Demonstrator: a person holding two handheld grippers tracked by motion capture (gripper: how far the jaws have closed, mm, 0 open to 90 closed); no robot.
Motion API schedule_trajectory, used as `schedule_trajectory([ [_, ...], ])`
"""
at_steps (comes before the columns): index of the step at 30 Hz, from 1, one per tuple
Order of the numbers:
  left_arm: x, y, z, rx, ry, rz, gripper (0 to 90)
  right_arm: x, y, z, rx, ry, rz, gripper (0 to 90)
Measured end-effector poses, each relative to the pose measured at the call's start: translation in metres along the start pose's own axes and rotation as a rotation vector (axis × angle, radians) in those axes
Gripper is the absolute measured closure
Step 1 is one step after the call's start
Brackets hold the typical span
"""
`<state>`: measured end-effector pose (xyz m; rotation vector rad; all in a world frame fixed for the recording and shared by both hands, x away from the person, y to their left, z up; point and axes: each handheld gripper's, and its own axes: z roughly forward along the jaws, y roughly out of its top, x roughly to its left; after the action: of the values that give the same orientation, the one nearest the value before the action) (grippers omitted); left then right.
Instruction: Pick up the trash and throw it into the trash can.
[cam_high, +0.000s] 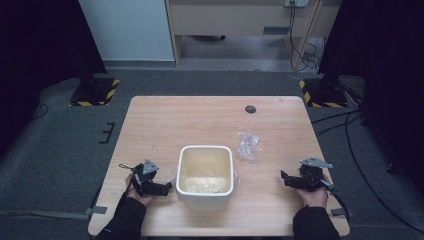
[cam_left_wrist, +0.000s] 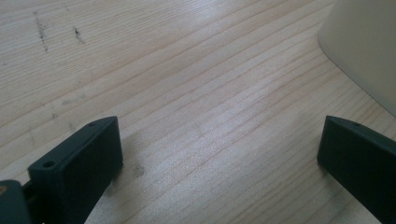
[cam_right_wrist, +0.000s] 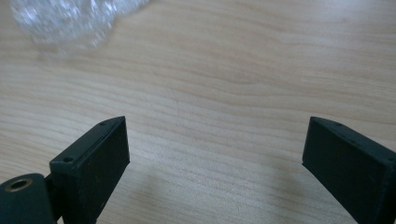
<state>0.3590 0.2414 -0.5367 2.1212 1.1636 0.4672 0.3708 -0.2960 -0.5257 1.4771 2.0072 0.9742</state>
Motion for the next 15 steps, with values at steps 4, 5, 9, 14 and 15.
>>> schedule_trajectory([
  [4, 0.000, 0.000, 0.000, 0.000, -0.001, 0.000, 0.0, 0.000, 0.004, -0.009, -0.033, 0.016, 0.018, 7.7],
  [5, 0.000, 0.000, 0.000, 0.000, -0.001, 0.000, 0.0, 0.001, 0.005, -0.011, -0.044, 0.015, 0.015, 7.7],
  [9, 0.000, 0.000, 0.000, 0.000, 0.000, 0.000, 0.0, 0.004, 0.008, -0.017, -0.073, 0.022, -0.001, 7.8],
  [14, 0.000, 0.000, 0.000, 0.001, 0.000, 0.000, 0.0, 0.008, 0.012, -0.025, -0.099, 0.015, -0.017, 7.7],
  [15, 0.000, 0.000, 0.000, 0.000, -0.001, 0.000, 0.0, 0.009, 0.013, -0.026, -0.107, 0.016, -0.016, 7.7],
])
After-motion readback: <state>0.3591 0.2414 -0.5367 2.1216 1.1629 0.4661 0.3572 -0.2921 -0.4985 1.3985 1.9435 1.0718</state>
